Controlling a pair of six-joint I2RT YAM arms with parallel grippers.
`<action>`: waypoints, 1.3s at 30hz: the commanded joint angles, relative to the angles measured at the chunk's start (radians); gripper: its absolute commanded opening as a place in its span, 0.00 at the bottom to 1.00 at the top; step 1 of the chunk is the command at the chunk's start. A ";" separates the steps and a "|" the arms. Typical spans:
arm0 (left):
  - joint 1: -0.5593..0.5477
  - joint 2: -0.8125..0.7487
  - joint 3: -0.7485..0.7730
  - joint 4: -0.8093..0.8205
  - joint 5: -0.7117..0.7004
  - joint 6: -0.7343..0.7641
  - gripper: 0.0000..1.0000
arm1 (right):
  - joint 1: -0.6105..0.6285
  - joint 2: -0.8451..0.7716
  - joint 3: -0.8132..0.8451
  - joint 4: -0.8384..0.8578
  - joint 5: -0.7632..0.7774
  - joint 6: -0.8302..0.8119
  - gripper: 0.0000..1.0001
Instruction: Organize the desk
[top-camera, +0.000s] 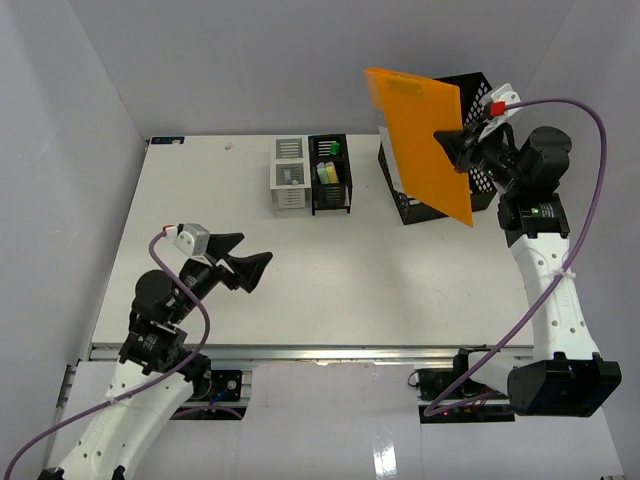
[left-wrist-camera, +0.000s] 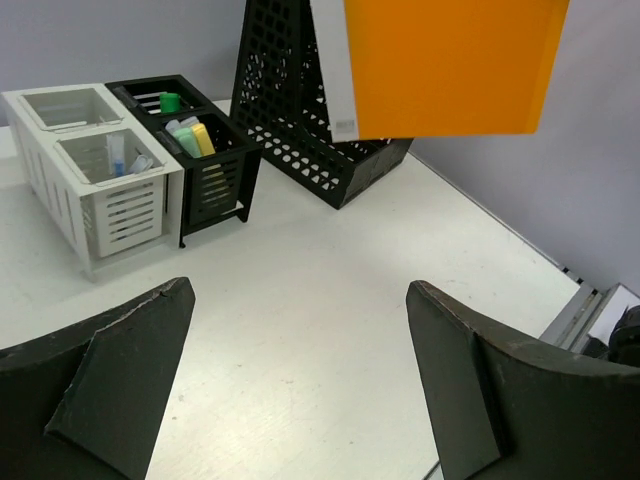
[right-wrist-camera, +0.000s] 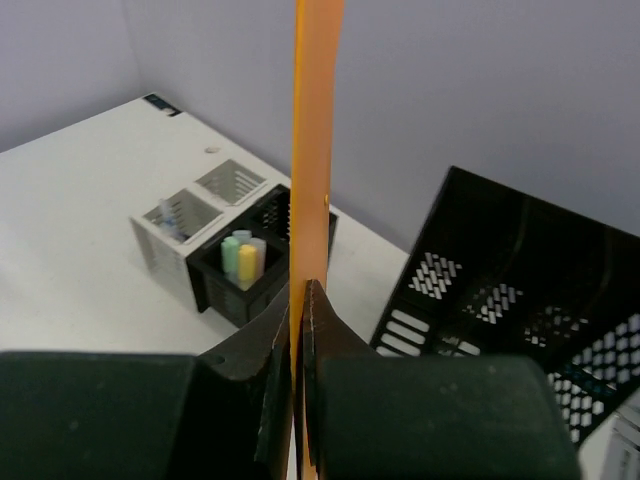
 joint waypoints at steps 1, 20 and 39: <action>0.003 -0.085 0.026 -0.185 -0.116 0.104 0.98 | -0.009 -0.013 0.076 0.082 0.190 -0.045 0.08; 0.004 -0.185 0.013 -0.262 -0.135 0.130 0.98 | -0.016 0.089 0.098 0.233 0.334 -0.020 0.08; 0.004 -0.161 0.011 -0.257 -0.128 0.128 0.98 | 0.147 0.256 0.135 0.319 0.486 -0.219 0.08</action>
